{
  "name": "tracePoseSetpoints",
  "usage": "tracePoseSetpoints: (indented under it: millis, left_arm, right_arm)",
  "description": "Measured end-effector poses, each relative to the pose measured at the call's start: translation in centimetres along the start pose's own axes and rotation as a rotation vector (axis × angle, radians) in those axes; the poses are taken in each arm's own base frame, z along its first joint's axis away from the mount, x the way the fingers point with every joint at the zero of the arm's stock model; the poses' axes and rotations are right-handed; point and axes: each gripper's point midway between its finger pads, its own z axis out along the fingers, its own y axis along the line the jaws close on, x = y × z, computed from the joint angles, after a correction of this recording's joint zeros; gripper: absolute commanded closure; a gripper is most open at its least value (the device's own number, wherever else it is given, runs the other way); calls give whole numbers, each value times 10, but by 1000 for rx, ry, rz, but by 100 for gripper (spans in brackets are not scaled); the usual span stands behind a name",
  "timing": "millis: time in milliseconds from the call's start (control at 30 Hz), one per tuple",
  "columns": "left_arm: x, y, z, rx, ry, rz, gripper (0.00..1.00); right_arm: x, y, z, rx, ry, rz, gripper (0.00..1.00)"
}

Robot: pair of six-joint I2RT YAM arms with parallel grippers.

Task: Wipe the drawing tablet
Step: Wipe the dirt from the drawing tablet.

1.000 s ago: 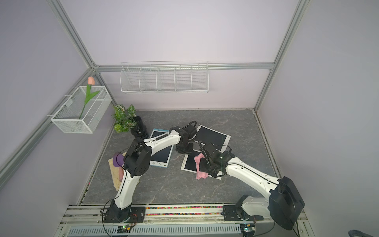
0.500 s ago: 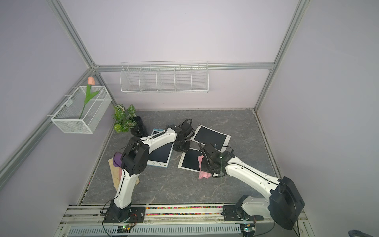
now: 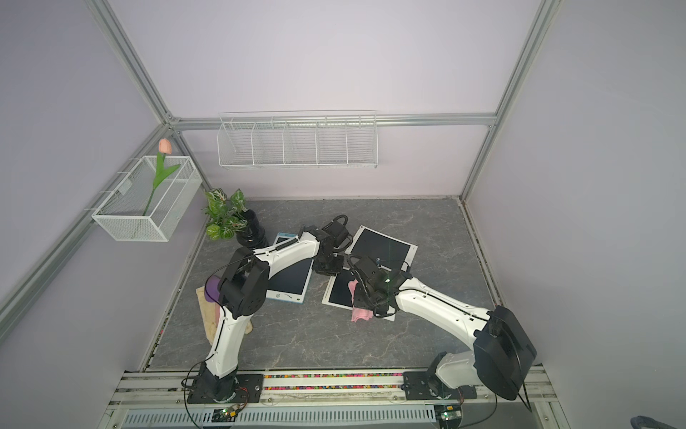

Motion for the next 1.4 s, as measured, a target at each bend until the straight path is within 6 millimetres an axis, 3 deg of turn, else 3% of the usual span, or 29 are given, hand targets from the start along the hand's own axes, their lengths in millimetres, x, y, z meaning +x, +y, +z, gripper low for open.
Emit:
tracePoseSetpoints:
  millis: [267,467,600,867,1067,1167,1267,1333,1400]
  left_arm:
    - [0,0,0,0,0,1,81]
    - [0,0,0,-1,1,6,81]
    - [-4,7,1,-3,-4,-4,81]
    - [-6,8,1,-10,-21,1,81]
    - [-3,5,1,-9,-18,12,81]
    - [-3,5,1,-9,-18,13,81]
    - [-3,5,1,-9,-18,15,81]
    - [-3,5,1,-8,-18,19,81]
    - [-6,9,0,-4,-17,14,81]
  right_arm:
    - [11,48,23,-36,-2,-104,93]
    - [-1,93,53,-79,-25,-106,93]
    - [-4,101,67,-76,-22,-57,93]
    - [-6,101,71,-119,-42,-3,93]
    - [-5,39,58,-48,-50,106,93]
    - [-3,28,51,-11,-64,98,93]
    - [-4,50,50,-2,-81,11,93]
    - [-9,87,52,-19,-111,-83,93]
    - [-8,108,55,-9,-133,-149,94]
